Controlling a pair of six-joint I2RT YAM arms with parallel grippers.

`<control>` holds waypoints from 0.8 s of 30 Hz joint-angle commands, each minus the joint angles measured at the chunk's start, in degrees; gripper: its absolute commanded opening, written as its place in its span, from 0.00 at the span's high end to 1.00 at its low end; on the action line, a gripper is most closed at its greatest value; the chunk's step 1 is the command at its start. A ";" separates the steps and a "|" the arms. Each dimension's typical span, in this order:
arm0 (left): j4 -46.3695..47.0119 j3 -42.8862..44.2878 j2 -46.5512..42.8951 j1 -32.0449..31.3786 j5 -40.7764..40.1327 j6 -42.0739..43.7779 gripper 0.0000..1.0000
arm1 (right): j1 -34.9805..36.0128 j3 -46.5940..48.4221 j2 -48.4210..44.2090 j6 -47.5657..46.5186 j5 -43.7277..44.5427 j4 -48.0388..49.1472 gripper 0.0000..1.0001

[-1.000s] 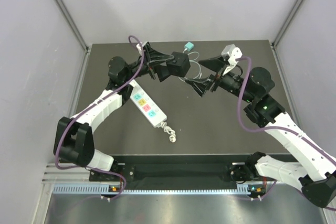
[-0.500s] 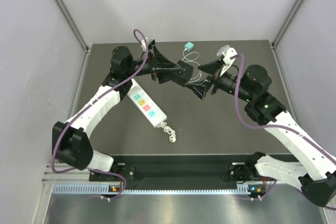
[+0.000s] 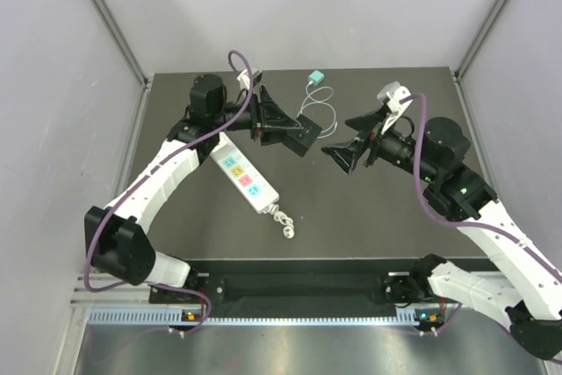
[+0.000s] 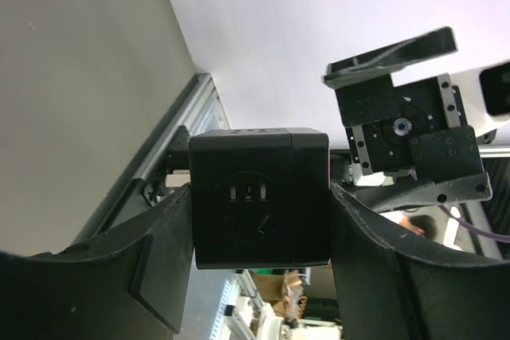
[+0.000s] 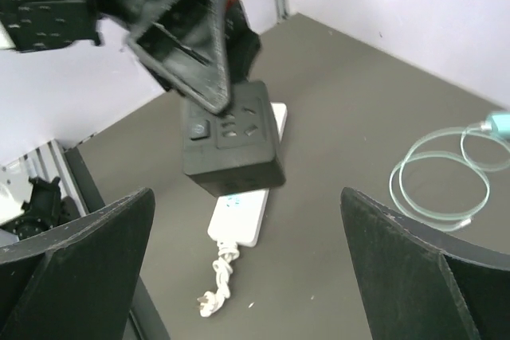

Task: Insert the plug

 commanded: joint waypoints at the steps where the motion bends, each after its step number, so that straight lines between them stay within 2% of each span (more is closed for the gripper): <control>1: -4.94 3.49 -1.77 -0.15 -2.05 7.49 1.00 | 0.62 1.50 0.52 5.66 7.12 -3.46 0.02; 2: -3.55 2.70 -2.56 -0.06 -4.58 7.05 1.00 | 0.70 1.76 1.04 9.18 10.91 -4.00 0.04; 4: 5.56 -2.12 -5.45 -0.24 -7.40 1.71 1.00 | 0.62 1.15 1.05 17.70 17.16 -4.18 0.05; 5: 9.00 -4.14 -6.51 -0.24 -9.24 -1.18 1.00 | 0.79 -2.07 0.01 22.44 16.31 -1.39 0.07; 7: 17.33 -9.23 -8.62 -0.15 -13.46 -9.89 1.00 | 1.40 -6.56 -1.23 23.19 11.06 10.51 0.09; 11: 25.63 -15.49 -13.46 -0.85 -24.09 -19.39 1.00 | 5.35 -12.99 -2.29 18.63 18.05 20.07 0.08; 13: 26.52 -17.86 -16.44 -1.64 -31.63 -22.91 1.00 | 7.64 -13.44 -1.59 15.56 22.70 23.13 0.06; 16: 26.00 -18.32 -19.17 -3.13 -40.16 -24.41 1.00 | 14.48 -13.01 0.95 7.92 34.71 26.57 0.03; 19: 24.07 -17.09 -20.32 -4.28 -43.52 -24.06 1.00 | 20.99 -10.63 4.91 -0.95 41.33 29.91 0.01; 24: 24.33 -17.00 -20.94 -7.00 -47.84 -25.38 1.00 | 25.13 -7.20 11.15 -3.87 43.20 36.24 0.00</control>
